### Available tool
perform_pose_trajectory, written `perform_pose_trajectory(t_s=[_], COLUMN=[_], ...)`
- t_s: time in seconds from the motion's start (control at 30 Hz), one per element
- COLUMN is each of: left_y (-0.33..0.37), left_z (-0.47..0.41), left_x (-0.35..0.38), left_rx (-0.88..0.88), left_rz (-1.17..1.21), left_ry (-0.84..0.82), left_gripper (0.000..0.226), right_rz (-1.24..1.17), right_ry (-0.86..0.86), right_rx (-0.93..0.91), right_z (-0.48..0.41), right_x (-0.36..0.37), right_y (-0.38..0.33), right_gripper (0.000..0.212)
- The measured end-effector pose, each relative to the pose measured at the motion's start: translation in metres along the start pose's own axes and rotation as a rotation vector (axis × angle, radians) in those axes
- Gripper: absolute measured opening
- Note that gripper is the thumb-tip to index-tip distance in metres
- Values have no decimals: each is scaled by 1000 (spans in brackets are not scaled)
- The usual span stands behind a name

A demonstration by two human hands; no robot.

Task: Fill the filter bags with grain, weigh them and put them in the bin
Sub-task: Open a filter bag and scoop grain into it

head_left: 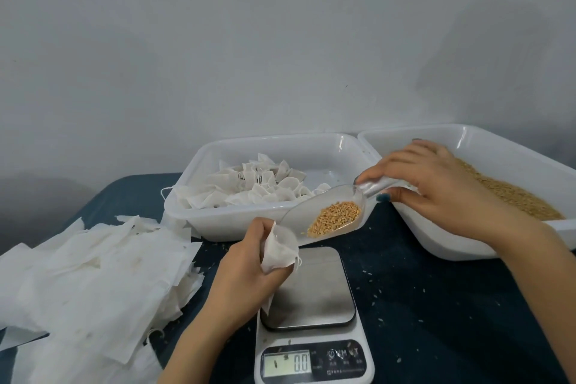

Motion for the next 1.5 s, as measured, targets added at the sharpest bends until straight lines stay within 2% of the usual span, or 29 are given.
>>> perform_pose_trajectory(t_s=[0.1, 0.4, 0.57, 0.8, 0.9, 1.0, 1.1, 1.17, 1.27, 1.37, 1.4, 1.5], left_y=[2, 4, 4, 6, 6, 6, 8, 9, 9, 10, 11, 9], left_z=[0, 3, 3, 4, 3, 2, 2, 1, -1, -5, -7, -12], left_x=[0, 5, 6, 5, 3, 1, -1, -3, -9, -13, -14, -17], left_rx=[18, 38, 38, 47, 40, 28, 37, 43, 29, 8, 6, -16], left_rz=[12, 5, 22, 100, 159, 241, 326, 398, 402, 391, 376, 334], left_ry=[1, -30, -29, -28, -33, -27, -45, -79, -92, -131, -147, -176], left_gripper=[42, 37, 36, 30, 31, 27, 14, 6, 19, 28, 30, 32], right_rz=[111, 431, 488, 449, 299, 57, -226, -329, -257, -134, -100, 61], right_ry=[34, 167, 207, 211, 123, 30, 104, 210, 316, 321, 285, 20], right_rx=[-38, -244, -291, -255, -141, 30, 164, 268, 460, 653, 715, 854], right_z=[-5, -24, -29, -23, -12, 7, 21, 27, 35, 41, 42, 45], right_x=[-10, -27, -31, -29, -18, 1, 14, 19, 21, 22, 24, 38], right_y=[-4, -35, -39, -30, -15, 1, 12, 26, 57, 86, 96, 127], right_gripper=[39, 35, 32, 30, 34, 26, 34, 28, 24, 11, 6, 28])
Point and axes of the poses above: each hand's wrist, its own z-axis away from the middle knuckle, its own x-axis out of the palm, y = z × x, the point moved 6 cm from there along -z, towards the middle knuckle, and after that the axes turned 9 degrees about -x, right-handed, at the moved point
